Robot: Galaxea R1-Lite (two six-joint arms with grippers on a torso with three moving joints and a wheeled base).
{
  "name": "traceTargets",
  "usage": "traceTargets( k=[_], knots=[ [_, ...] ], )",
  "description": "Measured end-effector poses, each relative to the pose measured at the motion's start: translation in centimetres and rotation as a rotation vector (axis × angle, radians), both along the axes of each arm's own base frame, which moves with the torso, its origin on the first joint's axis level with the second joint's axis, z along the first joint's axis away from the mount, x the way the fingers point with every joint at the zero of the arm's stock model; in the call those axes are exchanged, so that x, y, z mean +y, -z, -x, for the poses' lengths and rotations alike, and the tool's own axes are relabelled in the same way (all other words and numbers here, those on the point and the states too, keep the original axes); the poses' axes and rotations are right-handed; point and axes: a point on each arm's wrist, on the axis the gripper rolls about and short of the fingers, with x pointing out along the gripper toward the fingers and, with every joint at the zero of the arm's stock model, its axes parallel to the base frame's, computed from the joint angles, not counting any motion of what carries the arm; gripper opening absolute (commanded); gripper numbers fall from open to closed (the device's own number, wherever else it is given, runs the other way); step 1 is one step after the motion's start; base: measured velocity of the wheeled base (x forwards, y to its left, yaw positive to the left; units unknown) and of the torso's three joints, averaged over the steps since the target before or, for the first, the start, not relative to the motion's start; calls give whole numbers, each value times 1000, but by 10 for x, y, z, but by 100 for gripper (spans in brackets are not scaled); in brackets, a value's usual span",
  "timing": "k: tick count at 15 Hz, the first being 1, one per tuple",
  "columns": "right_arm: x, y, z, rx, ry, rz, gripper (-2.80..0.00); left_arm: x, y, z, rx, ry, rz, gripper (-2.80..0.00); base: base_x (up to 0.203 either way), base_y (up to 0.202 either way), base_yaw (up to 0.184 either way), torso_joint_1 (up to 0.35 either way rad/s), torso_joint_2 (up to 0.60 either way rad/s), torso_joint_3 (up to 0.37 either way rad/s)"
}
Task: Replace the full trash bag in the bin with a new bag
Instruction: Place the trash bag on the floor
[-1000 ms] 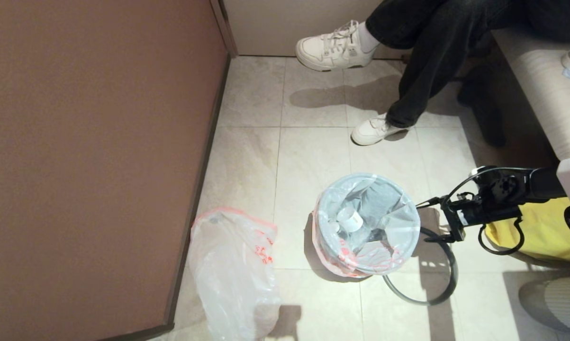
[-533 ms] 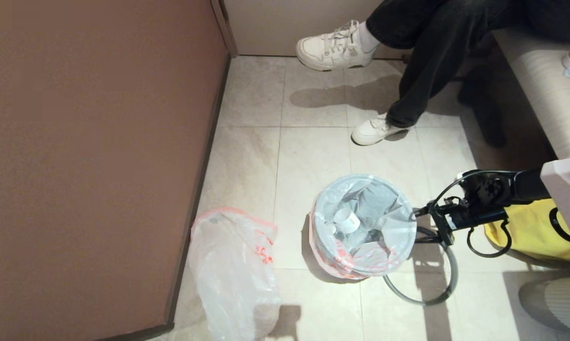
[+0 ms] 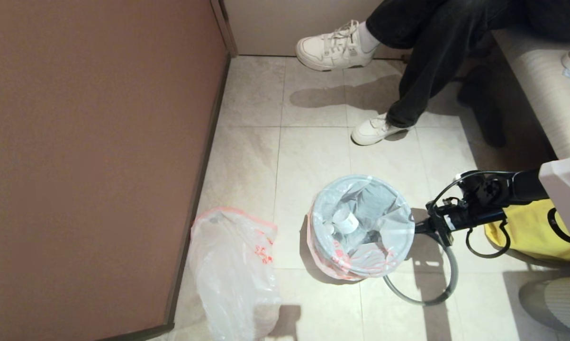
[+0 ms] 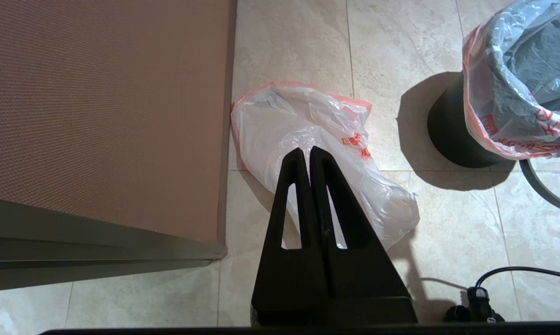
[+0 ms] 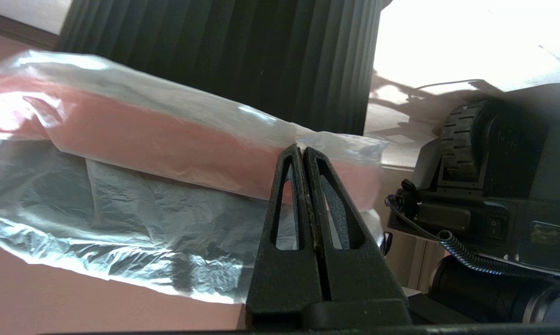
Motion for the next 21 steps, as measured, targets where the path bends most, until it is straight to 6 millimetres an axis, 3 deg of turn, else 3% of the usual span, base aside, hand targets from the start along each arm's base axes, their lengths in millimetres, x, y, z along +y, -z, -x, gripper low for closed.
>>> traceTargets(
  k=[7,21],
  knots=[
    [0,-3,2,8,-8,-22,-280,0,0,0,0,0,0,-280,0,0,0,0,0,0],
    [-6,-27,8,-24,-60,-44,-280,0,0,0,0,0,0,-280,0,0,0,0,0,0]
  ],
)
